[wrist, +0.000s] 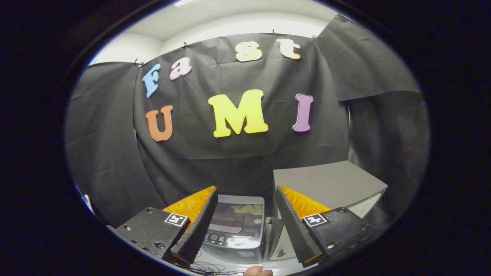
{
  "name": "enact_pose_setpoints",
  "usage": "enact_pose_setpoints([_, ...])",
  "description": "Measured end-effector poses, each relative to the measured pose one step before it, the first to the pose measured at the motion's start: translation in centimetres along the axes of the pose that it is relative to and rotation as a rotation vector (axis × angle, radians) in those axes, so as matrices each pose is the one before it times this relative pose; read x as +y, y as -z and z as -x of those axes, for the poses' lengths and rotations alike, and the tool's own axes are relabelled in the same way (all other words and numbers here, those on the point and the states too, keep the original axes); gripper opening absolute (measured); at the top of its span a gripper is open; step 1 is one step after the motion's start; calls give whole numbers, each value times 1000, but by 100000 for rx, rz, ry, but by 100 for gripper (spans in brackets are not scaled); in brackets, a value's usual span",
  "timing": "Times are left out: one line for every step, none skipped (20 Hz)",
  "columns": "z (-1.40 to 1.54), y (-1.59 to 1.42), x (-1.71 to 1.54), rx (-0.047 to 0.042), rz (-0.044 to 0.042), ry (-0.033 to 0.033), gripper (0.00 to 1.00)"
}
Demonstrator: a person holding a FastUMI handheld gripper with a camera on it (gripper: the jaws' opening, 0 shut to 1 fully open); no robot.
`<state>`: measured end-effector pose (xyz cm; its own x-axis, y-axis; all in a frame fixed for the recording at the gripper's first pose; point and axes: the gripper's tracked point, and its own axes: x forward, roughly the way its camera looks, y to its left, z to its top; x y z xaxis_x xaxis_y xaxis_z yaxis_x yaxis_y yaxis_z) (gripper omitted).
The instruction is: Put the clothes into the washing machine and then close the washing machine lid.
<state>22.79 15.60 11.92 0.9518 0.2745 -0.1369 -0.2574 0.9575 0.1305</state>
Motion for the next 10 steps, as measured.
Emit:
enact_pose_setpoints([924,-16,-324,16,-1012,280,95])
enact_pose_setpoints([858,-83,-442,-715,51,357,95])
enact_pose_setpoints([956,-66,-325,-841,516,709,95])
enact_pose_setpoints([793,-113,-61,-1010,416,-93,95])
enact_pose_setpoints([921,113,278,-566,723,-563,95])
enact_pose_setpoints([725,283,87,285,1037,-336,95])
enact_pose_setpoints([615,217,-39,125,859,99,95])
enact_pose_setpoints([643,126,167,-345,885,-372,95])
enact_pose_setpoints([485,-69,246,-787,858,-292,95])
enact_pose_setpoints([239,15,85,-597,1387,154,95])
